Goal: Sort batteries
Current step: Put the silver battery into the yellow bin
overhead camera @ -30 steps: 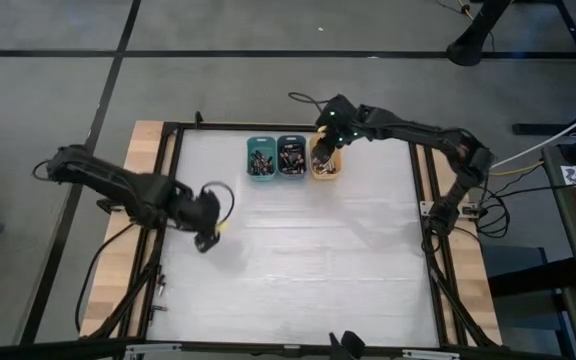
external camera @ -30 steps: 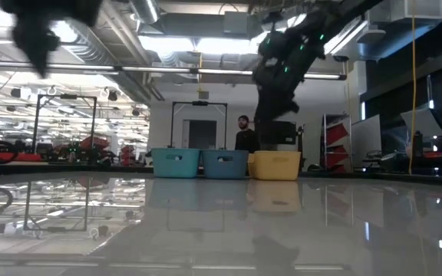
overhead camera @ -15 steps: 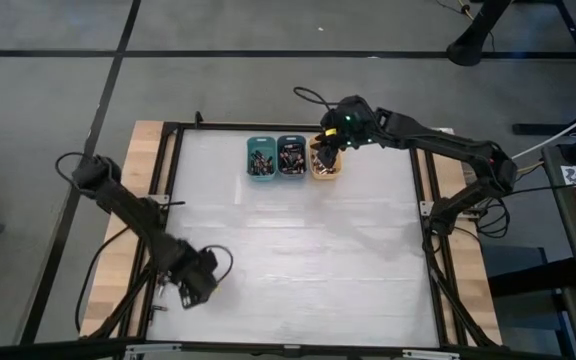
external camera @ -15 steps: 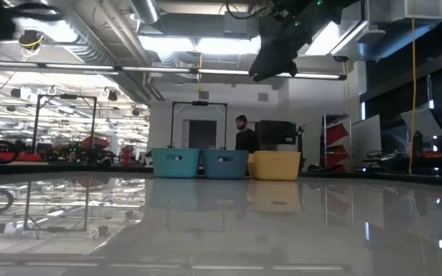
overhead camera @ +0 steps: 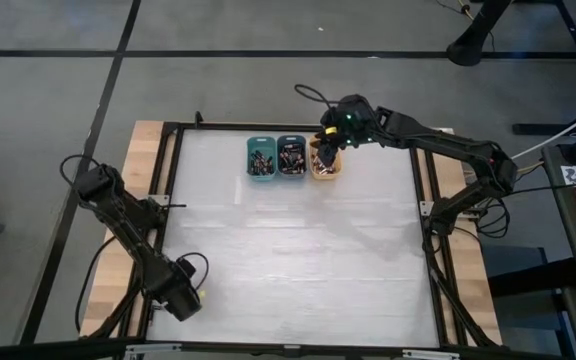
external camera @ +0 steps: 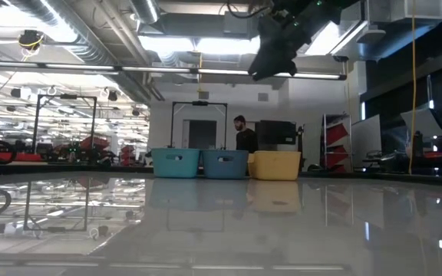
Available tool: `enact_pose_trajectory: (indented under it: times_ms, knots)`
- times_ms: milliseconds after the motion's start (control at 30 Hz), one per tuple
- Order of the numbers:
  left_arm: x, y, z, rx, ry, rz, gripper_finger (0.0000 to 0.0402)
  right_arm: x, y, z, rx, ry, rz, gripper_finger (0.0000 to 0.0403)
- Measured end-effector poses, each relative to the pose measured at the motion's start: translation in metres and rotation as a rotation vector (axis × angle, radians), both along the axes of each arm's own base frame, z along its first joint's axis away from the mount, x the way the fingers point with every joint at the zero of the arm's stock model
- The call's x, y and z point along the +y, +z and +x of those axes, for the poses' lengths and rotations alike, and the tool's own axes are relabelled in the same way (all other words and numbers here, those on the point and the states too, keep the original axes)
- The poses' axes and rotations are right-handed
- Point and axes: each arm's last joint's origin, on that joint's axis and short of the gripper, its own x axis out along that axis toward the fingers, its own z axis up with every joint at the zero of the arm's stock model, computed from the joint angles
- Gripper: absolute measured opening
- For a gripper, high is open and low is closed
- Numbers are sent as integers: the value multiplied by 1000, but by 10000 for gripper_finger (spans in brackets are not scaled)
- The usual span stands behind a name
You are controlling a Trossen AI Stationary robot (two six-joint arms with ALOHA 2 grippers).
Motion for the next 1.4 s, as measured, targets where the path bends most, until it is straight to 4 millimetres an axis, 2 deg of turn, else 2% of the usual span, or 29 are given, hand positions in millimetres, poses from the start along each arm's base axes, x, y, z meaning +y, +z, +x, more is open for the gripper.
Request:
enact_pose_trajectory:
  times_ms: [233, 433, 567, 1133, 1400]
  knots:
    - [5, -25, -6, -26, -11, -40, 227, -1, 2, 1, -22, -1, -9, 154]
    - [10, -36, -11, -3, 26, -26, 227, 1, 0, 1, -21, 12, 44, 154]
    - [12, -39, -13, 32, 46, -30, 227, 2, 0, 0, -15, 21, 60, 154]
    - [15, -54, -16, -12, -41, -146, 227, 2, -1, 0, -11, 17, 67, 154]
    - [18, -54, -12, -31, -86, -169, 184, 2, -1, 0, -11, 17, 67, 154]
